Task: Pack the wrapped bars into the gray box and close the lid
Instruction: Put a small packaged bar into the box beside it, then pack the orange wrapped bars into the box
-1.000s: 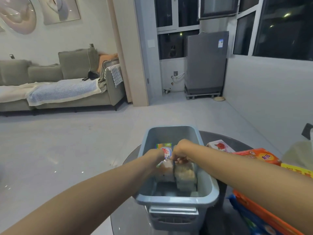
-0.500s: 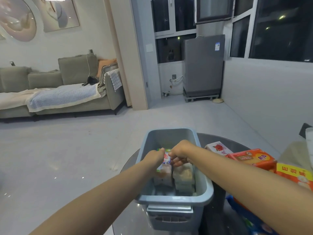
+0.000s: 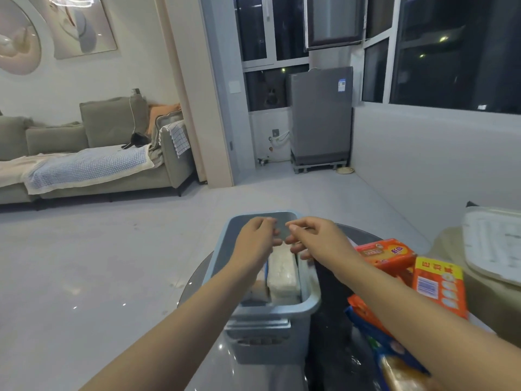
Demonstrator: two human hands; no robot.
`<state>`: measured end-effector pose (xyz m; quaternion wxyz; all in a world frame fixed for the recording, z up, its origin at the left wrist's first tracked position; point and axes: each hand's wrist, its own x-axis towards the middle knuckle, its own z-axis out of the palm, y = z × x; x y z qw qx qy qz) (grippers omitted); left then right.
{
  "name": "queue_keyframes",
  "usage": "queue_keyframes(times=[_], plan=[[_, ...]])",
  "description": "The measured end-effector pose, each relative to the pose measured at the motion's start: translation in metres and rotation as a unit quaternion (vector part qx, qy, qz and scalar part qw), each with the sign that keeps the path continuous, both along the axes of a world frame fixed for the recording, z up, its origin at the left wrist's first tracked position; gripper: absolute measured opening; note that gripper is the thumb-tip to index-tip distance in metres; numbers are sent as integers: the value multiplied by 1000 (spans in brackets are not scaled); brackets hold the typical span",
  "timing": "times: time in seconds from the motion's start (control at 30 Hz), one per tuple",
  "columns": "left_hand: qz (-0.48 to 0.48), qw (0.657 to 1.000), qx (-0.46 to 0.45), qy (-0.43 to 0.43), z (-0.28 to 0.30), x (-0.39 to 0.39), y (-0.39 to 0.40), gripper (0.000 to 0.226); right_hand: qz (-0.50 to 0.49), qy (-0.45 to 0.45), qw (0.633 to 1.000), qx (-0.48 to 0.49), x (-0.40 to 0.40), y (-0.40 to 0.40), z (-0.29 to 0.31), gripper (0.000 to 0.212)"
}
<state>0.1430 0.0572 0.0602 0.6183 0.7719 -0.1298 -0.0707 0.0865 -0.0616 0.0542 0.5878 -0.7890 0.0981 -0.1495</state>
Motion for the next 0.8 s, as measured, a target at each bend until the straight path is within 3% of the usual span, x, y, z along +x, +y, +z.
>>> queue_keyframes(times=[0.23, 0.43, 0.73, 0.8], plan=[[-52, 996, 14, -75, -8, -54, -42, 24, -57, -51, 996, -45, -51, -37, -15, 14], [-98, 993, 4, -63, -29, -75, -79, 25, -130, -51, 987, -84, -85, -77, -30, 16], [-133, 988, 65, -36, -72, -88, -103, 30, -130, 12, 973, -190, -118, -103, -68, 16], [-133, 988, 71, -37, -81, -86, -103, 20, -132, 25, 972, -195, -122, -105, -76, 14]])
